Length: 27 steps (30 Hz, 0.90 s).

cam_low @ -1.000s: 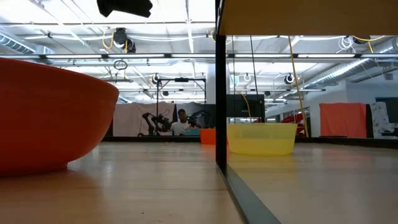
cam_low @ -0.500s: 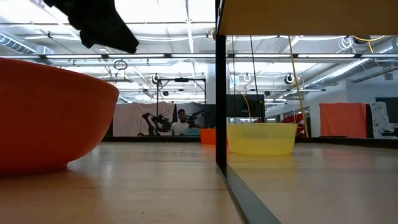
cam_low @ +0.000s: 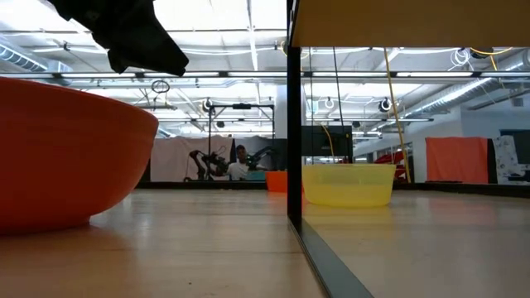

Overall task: Place and stack bowls onto a shelf
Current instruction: Stack the green bowl on top of the pink bowl on the shelf

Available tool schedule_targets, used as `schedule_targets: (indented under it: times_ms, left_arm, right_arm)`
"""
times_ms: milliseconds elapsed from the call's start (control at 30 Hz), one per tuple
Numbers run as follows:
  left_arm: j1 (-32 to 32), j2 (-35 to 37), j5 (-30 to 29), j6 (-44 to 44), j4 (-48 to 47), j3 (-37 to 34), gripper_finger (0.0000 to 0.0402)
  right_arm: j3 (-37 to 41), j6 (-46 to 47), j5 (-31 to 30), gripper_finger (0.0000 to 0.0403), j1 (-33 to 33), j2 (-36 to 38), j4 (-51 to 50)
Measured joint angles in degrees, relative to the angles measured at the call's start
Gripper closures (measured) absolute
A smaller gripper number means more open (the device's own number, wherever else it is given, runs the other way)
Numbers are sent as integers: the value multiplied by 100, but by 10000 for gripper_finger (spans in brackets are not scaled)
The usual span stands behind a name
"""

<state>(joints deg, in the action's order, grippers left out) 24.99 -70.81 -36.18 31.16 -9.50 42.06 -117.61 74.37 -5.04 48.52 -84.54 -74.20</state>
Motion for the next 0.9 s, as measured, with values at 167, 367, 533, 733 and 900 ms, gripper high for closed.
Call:
schedule_targets:
  times_ms: [167,367,533,733,900]
  left_arm:
    - [0,0,-1,-45,2,-2,275]
    - [-37,0,-32,-72,35,-2,275]
    - [-98,0,-34,-87,37,-2,275]
    - [-101,0,-34,-87,37,-2,275]
    - [-101,0,-36,-92,36,-2,275]
  right_arm:
    - [-1,550,206,403,285,-2,-381]
    - [-1,826,38,403,481,-117,-635]
    - [-1,908,66,403,550,-285,-732]
    - [3,937,86,400,654,-454,-762]
    - [3,913,226,396,716,-556,-808]
